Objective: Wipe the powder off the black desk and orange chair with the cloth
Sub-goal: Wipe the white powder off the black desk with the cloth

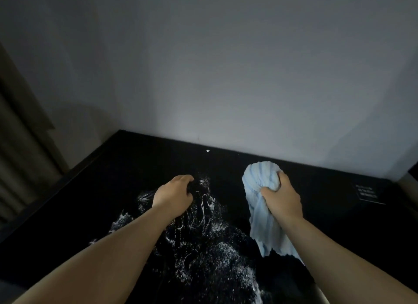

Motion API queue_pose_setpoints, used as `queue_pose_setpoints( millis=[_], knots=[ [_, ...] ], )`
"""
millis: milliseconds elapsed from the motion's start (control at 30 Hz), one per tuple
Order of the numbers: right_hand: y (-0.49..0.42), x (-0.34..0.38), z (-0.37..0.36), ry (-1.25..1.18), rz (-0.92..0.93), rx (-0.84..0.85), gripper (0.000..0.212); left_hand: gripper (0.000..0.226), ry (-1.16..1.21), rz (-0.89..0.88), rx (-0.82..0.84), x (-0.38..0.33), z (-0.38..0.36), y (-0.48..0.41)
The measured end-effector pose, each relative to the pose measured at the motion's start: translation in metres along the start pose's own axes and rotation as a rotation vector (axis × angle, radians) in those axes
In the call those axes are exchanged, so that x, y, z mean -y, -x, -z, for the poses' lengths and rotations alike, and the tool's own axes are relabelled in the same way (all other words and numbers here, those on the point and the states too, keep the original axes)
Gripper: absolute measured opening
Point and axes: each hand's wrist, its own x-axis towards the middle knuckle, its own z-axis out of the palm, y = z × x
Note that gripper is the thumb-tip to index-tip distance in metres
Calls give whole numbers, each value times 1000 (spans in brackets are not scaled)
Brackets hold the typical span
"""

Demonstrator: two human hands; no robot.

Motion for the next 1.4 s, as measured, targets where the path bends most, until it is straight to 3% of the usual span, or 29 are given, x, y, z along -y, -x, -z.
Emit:
queue_pose_setpoints(
  millis=[300, 467, 633, 700, 800, 900, 1100, 1200, 1267, 1300, 1400],
  knots=[
    [-117, -12, -22, 158, 27, -37, 56, 63, -201, 117, 107, -4, -50, -90],
    [-176, -22, -47, 491, -54, 44, 65, 64, -313, 196, 121, 4, -69, -137],
    [-189, -40, -100, 771, 26, 204, 99, 64, -313, 264, 135, 25, -84, -167],
    [-198, -41, -111, 733, 120, 162, 94, 66, -266, 344, 159, 33, -87, -176],
    [-226, -35, -119, 610, 100, 80, 82, 70, -182, 503, 234, 46, -93, -183],
    [-242, -26, -138, 647, 118, 52, 72, 66, -210, 474, 232, 59, -96, -184],
    [-227, -14, -146, 728, 393, 153, 59, 59, -213, 387, 244, 75, -87, -190],
    [-186, -9, -152, 378, 681, 316, 42, 61, -224, 364, 243, 78, -88, -187],
    [-182, 3, -151, 31, 685, 390, 34, 66, -221, 359, 248, 80, -86, -187],
    [-192, 11, -151, -60, 665, 340, 36, 71, -212, 361, 242, 80, -84, -187],
    [-247, 37, -158, 76, 658, 197, 44, 86, -160, 379, 223, 79, -80, -191]
  ],
)
